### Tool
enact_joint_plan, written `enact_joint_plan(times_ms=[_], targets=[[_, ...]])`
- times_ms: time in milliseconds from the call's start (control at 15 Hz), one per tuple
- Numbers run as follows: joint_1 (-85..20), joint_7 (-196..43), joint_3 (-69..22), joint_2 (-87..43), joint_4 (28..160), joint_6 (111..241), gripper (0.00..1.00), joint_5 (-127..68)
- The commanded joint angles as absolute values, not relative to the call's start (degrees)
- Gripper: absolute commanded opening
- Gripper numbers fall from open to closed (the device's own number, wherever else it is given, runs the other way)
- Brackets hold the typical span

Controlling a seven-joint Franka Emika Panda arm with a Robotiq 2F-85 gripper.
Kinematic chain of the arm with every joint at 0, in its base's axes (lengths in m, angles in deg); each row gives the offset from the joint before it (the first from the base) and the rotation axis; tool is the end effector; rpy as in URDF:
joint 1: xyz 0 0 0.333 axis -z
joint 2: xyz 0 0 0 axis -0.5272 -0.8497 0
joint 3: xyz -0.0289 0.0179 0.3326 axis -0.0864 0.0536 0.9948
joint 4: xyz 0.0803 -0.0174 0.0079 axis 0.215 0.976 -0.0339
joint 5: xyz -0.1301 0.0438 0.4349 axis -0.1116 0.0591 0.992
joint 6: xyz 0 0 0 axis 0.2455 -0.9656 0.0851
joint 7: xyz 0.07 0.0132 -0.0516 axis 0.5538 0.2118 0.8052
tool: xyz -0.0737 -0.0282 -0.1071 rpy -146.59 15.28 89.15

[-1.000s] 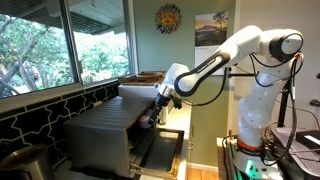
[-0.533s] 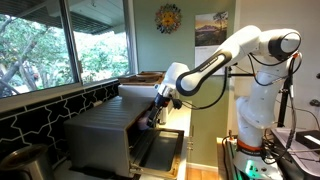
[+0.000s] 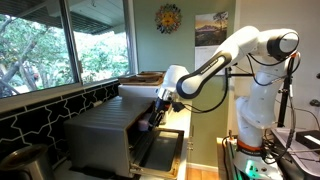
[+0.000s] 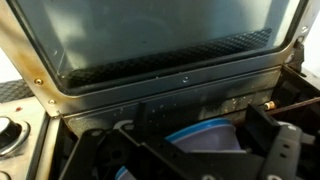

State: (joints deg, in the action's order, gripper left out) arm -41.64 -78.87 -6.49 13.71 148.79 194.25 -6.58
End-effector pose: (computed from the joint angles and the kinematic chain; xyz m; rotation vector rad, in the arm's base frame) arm 0.4705 0.1882 0.3783 -2.8346 -0.0011 -0.5492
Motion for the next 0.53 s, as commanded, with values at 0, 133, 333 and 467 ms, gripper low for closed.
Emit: enact_joint_plan(times_ms=[0,133,333,467], targets=[[-42.6,-81.5,-6.9,12.3,148.3,195.0,1.0,-8.6],[-42.7,-81.4,-6.8,11.2,147.8,196.7,1.0,-8.6],[-42.9,-81.5,-6.4,10.2,147.4,200.5,1.0,-9.1],[-43.1,-81.4,-6.4,9.9,147.4,202.8,1.0,-9.4]])
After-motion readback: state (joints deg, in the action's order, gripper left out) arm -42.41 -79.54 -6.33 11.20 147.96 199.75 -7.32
